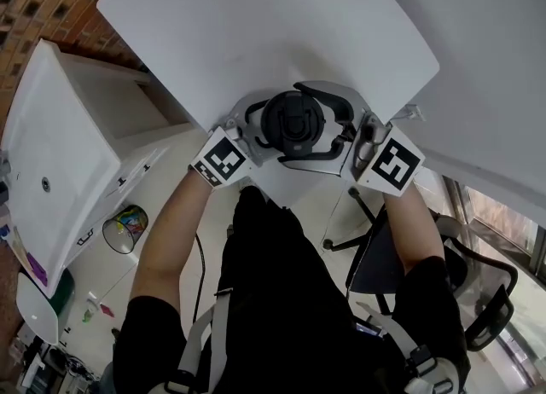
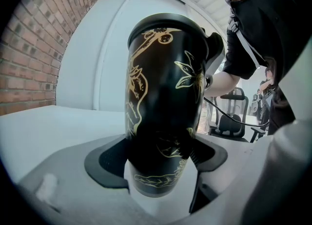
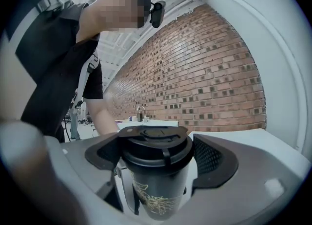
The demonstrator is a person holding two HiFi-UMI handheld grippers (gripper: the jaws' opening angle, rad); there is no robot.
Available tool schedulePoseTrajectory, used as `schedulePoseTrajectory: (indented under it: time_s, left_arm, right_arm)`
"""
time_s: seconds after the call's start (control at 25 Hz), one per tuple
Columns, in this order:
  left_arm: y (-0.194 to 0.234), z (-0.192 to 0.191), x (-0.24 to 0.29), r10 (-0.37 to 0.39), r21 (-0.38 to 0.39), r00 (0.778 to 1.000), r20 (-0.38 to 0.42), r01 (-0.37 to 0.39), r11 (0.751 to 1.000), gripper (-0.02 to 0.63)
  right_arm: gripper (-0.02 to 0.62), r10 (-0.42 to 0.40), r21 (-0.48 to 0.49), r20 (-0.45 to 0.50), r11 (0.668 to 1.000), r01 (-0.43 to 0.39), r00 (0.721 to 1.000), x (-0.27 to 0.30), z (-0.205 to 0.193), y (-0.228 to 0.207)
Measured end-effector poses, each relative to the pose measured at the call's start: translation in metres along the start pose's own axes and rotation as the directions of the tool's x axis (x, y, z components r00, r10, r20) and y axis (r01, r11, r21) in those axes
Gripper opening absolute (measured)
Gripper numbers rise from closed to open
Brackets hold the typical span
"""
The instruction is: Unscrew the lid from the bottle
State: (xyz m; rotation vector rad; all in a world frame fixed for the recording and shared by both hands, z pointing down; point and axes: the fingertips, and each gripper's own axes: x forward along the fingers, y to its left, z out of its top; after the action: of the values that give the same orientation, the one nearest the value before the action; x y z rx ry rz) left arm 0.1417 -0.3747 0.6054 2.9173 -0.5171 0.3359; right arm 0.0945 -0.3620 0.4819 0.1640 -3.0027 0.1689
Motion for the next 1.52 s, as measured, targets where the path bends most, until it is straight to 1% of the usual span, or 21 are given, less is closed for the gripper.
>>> schedulePoseTrajectory:
  time_s: [0.08, 0.12, 0.16, 0.2, 0.24, 0.28, 0.36, 0.44, 0.52, 0.68, 0.76, 0.8, 0.88, 0.96, 1.04, 1.12, 1.2, 1.28, 1.4, 1.52]
  left_arm:
    - [0.000, 0.001, 0.000, -0.001, -0.001, 1.000, 0.001, 0.001, 1.000, 0.385]
    - [0.000, 0.001, 0.000, -0.002, -0.003, 1.000, 0.001, 0.002, 1.000, 0.387]
    - [0.001, 0.001, 0.000, -0.004, -0.005, 1.000, -0.001, 0.004, 1.000, 0.387]
    - [0.001, 0.000, 0.000, -0.006, -0.007, 1.000, -0.002, 0.006, 1.000, 0.388]
    - [0.001, 0.000, 0.000, -0.008, -0.009, 1.000, -0.004, 0.007, 1.000, 0.388]
    - [0.001, -0.001, 0.000, -0.008, -0.010, 1.000, -0.005, 0.008, 1.000, 0.390]
    - [0.002, -0.001, -0.001, -0.008, -0.009, 1.000, -0.006, 0.008, 1.000, 0.390]
    - [0.002, -0.001, -0.001, -0.008, -0.009, 1.000, -0.006, 0.008, 1.000, 0.390]
    - [0.002, -0.001, -0.001, -0.008, -0.011, 1.000, -0.005, 0.008, 1.000, 0.390]
    - [0.000, -0.001, 0.001, -0.007, -0.011, 1.000, -0.004, 0.006, 1.000, 0.390]
    - [0.000, 0.000, 0.001, -0.005, -0.010, 1.000, -0.005, 0.005, 1.000, 0.390]
    - [0.001, 0.000, 0.000, -0.005, -0.009, 1.000, -0.005, 0.005, 1.000, 0.390]
    - [0.001, 0.000, 0.000, -0.004, -0.010, 1.000, -0.005, 0.004, 1.000, 0.390]
    - [0.002, -0.001, 0.000, -0.004, -0.010, 1.000, -0.005, 0.004, 1.000, 0.390]
    - [0.001, -0.001, 0.001, -0.005, -0.010, 1.000, -0.005, 0.005, 1.000, 0.390]
    - [0.001, -0.001, 0.001, -0.005, -0.011, 1.000, -0.005, 0.005, 1.000, 0.388]
    - [0.001, -0.001, 0.001, -0.005, -0.010, 1.000, -0.006, 0.005, 1.000, 0.388]
    - [0.000, -0.001, 0.001, -0.006, -0.009, 1.000, -0.006, 0.006, 1.000, 0.388]
    - [0.001, -0.001, 0.001, -0.006, -0.010, 1.000, -0.005, 0.006, 1.000, 0.390]
    - [0.000, -0.001, 0.000, -0.006, -0.010, 1.000, -0.006, 0.006, 1.000, 0.390]
  right_arm:
    - [0.445, 0.005, -0.022, -0.006, 1.000, -0.005, 1.000, 0.001, 0.002, 0.001]
    - [0.445, -0.012, -0.030, -0.005, 0.999, 0.012, 1.000, 0.001, 0.003, 0.001]
    - [0.493, -0.044, -0.032, 0.005, 0.999, 0.044, 0.999, 0.000, 0.003, 0.000]
    - [0.514, -0.089, -0.024, 0.024, 0.996, 0.089, 0.996, -0.001, 0.005, -0.001]
    - [0.514, -0.141, -0.009, 0.052, 0.990, 0.141, 0.989, -0.003, 0.006, -0.002]
    - [0.514, -0.197, 0.010, 0.082, 0.980, 0.197, 0.977, -0.005, 0.008, -0.004]
    - [0.512, -0.314, 0.056, 0.135, 0.949, 0.309, 0.940, -0.008, 0.011, -0.006]
    - [0.505, -0.399, 0.104, 0.170, 0.917, 0.386, 0.901, -0.009, 0.013, -0.007]
    - [0.505, -0.437, 0.119, 0.172, 0.899, 0.422, 0.883, -0.006, 0.012, -0.005]
    - [0.505, -0.480, 0.117, 0.162, 0.877, 0.466, 0.862, -0.002, 0.009, -0.006]
    - [0.459, -0.507, 0.104, 0.162, 0.862, 0.496, 0.847, -0.003, 0.009, -0.008]
    - [0.446, -0.518, 0.098, 0.160, 0.856, 0.508, 0.841, -0.003, 0.009, -0.010]
    - [0.445, -0.526, 0.092, 0.151, 0.851, 0.518, 0.837, -0.002, 0.008, -0.012]
    - [0.445, -0.515, 0.095, 0.138, 0.857, 0.506, 0.846, -0.002, 0.006, -0.012]
    - [0.448, -0.476, 0.096, 0.124, 0.879, 0.467, 0.871, -0.002, 0.003, -0.011]
    - [0.448, -0.405, 0.082, 0.106, 0.914, 0.398, 0.908, -0.001, 0.002, -0.009]
    - [0.449, -0.316, 0.053, 0.085, 0.949, 0.312, 0.945, 0.000, 0.001, -0.007]
    - [0.449, -0.230, 0.023, 0.061, 0.973, 0.229, 0.971, 0.000, 0.000, -0.005]
    - [0.451, -0.126, -0.004, 0.033, 0.992, 0.126, 0.991, 0.002, 0.001, -0.003]
    - [0.451, -0.068, -0.029, 0.001, 0.997, 0.068, 0.998, 0.004, 0.001, -0.001]
